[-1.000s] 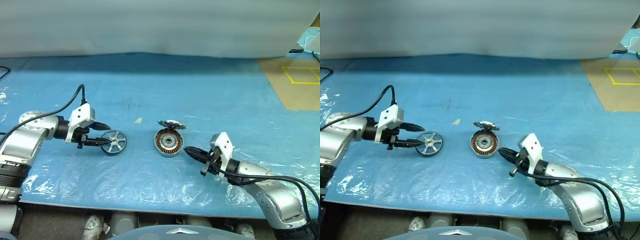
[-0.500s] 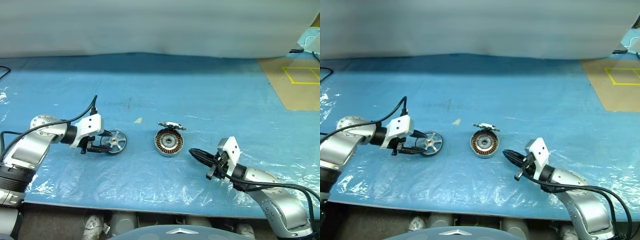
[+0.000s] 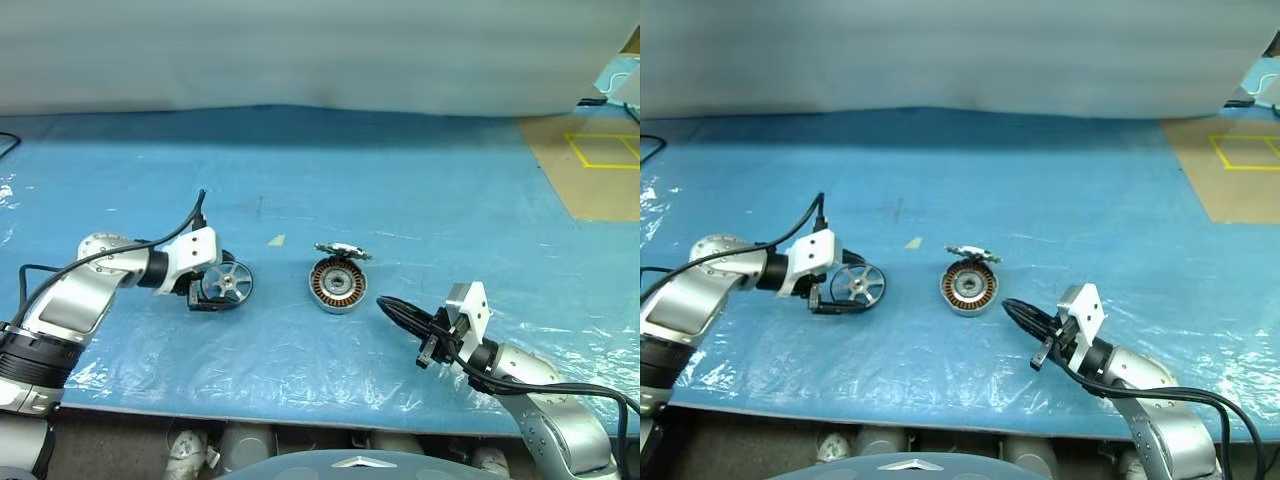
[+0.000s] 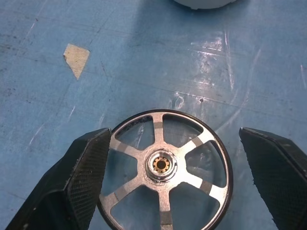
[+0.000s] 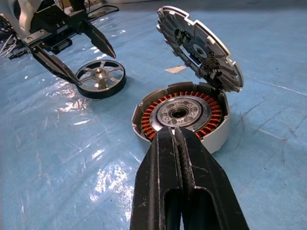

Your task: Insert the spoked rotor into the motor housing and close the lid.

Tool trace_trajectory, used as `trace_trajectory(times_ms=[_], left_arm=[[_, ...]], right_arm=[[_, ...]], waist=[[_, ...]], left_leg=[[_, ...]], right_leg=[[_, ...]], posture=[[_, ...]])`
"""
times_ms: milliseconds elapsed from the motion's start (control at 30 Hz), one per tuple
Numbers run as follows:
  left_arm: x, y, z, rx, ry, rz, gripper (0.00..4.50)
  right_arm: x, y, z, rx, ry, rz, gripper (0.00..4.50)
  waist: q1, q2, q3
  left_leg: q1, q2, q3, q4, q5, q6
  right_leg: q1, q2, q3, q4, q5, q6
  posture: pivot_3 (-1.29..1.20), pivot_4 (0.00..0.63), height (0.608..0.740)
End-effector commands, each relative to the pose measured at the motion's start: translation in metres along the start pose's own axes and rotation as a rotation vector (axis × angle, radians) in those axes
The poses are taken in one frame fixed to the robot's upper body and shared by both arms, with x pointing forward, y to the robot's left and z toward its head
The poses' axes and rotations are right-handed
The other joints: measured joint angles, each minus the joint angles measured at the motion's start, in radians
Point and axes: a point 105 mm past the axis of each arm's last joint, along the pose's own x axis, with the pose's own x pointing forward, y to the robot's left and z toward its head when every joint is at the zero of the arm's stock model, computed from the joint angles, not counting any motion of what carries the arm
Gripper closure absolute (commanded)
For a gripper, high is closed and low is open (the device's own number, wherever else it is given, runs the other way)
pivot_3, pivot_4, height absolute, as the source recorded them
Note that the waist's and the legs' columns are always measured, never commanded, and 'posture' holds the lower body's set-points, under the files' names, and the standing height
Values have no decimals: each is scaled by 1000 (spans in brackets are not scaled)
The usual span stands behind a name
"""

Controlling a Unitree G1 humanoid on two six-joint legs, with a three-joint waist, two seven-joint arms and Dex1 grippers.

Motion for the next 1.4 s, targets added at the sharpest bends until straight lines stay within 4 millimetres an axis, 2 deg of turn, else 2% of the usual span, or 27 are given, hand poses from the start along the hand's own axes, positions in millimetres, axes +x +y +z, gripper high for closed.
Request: trace_trajectory(times_ms=[33,267,367,433,700,1067,1400], left_arm=[[-1,3,4,25,9,15,16],[-4,15,-2,-22,5,62,16],[-6,17,-1,-23,-6,68,576],[-7,16,0,-14,-15,60,1184],[-6,8,1,-2,-4,16,1184],[-9,7,-24,-18,102,22,1184],[-8,7,-33,-40,104,28,1184]], right_arm=[[4,3,6,-35,-17,31,4500],[3,5,1,-38,18,36,4500],[2,7,-2,-40,32,40,4500],[2,8,-3,-39,37,44,4500],[4,6,-4,-44,43,44,4500],[2,4,-10,-45,64,43,4500],[5,2,-11,-55,63,44,4500]], waist=[[0,0,0],[1,0,0],[1,0,0],[1,0,0],[1,0,0],[1,0,0],[1,0,0]], left_leg=[[0,0,0,0,0,0],[-1,0,0,0,0,0],[-1,0,0,0,0,0],[-1,0,0,0,0,0],[-1,0,0,0,0,0],[-1,0,0,0,0,0],[-1,0,0,0,0,0]], right_leg=[[0,0,0,0,0,0],[0,0,0,-1,0,0],[0,0,0,-1,0,0],[0,0,0,0,0,0],[0,0,0,0,0,0],[0,0,0,-1,0,0],[0,0,0,-1,0,0]], posture=[[0,150,740],[0,150,740],[0,150,740],[0,150,740],[0,150,740],[0,150,740],[0,150,740]])
